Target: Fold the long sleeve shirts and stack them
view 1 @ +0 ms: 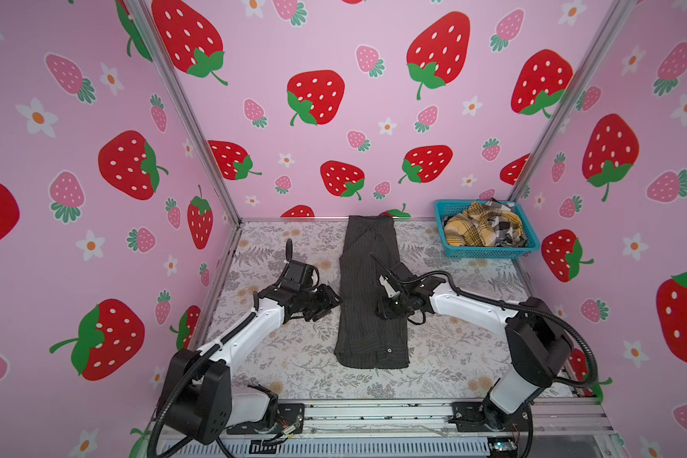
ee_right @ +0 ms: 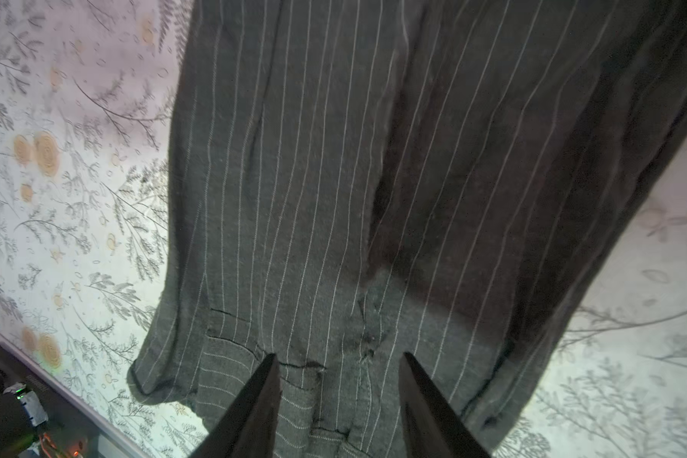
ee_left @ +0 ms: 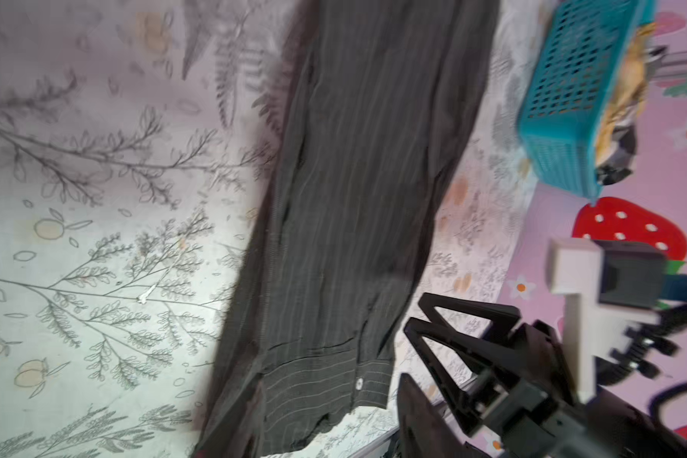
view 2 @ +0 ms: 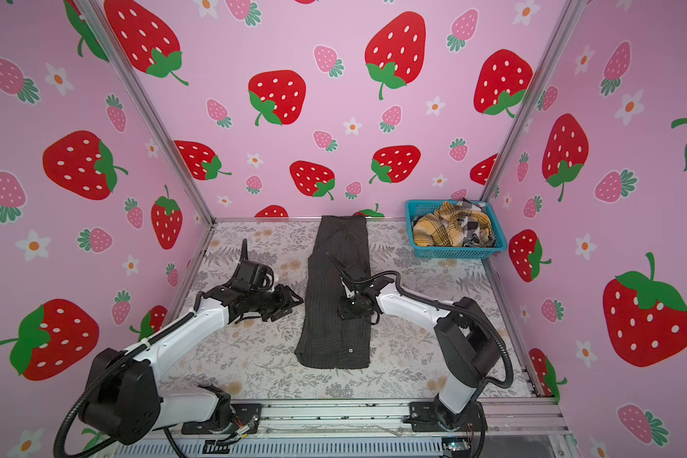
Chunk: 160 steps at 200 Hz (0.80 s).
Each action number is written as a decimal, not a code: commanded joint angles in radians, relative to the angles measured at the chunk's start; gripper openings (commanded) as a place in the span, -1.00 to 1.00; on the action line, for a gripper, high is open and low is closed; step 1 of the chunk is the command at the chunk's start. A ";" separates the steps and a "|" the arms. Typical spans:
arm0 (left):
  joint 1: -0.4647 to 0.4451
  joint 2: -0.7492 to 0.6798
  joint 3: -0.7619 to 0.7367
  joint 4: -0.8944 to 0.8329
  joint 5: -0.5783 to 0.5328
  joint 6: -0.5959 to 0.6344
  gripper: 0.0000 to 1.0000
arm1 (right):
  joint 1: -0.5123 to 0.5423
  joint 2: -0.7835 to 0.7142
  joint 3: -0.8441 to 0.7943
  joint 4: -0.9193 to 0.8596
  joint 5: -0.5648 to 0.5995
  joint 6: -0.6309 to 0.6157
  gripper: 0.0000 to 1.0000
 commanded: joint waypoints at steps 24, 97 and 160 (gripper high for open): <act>0.000 0.068 -0.053 0.004 0.100 -0.029 0.21 | 0.065 0.036 -0.044 0.006 -0.012 0.102 -0.13; -0.023 0.162 -0.157 0.145 0.162 -0.103 0.26 | 0.096 0.074 -0.065 0.047 -0.060 0.155 -0.57; -0.032 0.179 -0.200 0.103 0.143 -0.095 0.00 | 0.138 0.083 -0.091 -0.006 -0.046 0.177 -0.84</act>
